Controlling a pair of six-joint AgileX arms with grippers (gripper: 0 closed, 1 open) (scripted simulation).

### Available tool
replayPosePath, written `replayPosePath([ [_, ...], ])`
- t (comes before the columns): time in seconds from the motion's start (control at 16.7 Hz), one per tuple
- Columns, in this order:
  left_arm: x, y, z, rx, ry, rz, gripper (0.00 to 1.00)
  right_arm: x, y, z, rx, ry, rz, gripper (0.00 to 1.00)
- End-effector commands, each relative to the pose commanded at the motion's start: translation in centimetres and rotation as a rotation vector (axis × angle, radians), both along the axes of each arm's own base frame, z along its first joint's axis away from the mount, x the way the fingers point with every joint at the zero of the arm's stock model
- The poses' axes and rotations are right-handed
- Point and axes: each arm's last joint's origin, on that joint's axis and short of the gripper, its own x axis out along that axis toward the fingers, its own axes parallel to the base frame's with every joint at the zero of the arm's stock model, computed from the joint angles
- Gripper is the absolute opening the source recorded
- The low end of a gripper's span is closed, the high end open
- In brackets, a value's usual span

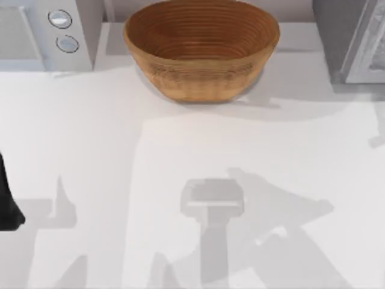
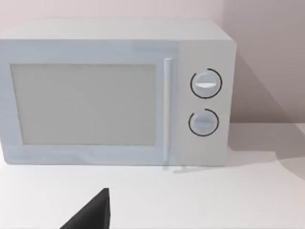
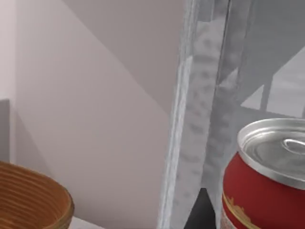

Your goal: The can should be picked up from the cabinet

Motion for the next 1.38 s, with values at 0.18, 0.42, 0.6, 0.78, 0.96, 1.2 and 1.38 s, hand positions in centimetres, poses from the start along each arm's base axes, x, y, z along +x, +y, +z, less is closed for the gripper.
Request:
replayPosePath([
  [0.18, 0.0, 0.0, 0.0, 0.0, 0.0, 0.0, 1.0, 4.5, -4.6, -3.8, -0.008, 0.055, 0.108, 0.0],
  [0.42, 0.0, 0.0, 0.0, 0.0, 0.0, 0.0, 1.0, 7.9, -9.9, -12.0, 0.01, 0.131, 0.23, 0.0],
  [0.6, 0.0, 0.0, 0.0, 0.0, 0.0, 0.0, 1.0, 8.5, -12.3, -17.5, 0.019, 0.16, 0.295, 0.0],
  [0.78, 0.0, 0.0, 0.0, 0.0, 0.0, 0.0, 1.0, 8.4, -13.5, -21.0, 0.02, 0.17, 0.335, 0.0],
  [0.96, 0.0, 0.0, 0.0, 0.0, 0.0, 0.0, 1.0, 8.3, -13.8, -22.1, 0.019, 0.173, 0.347, 0.0],
  [1.2, 0.0, 0.0, 0.0, 0.0, 0.0, 0.0, 1.0, 8.4, -13.5, -22.2, 0.025, 0.177, 0.351, 0.0],
  [1.38, 0.0, 0.0, 0.0, 0.0, 0.0, 0.0, 1.0, 9.2, -12.9, -22.4, 0.022, 0.174, 0.349, 0.0],
])
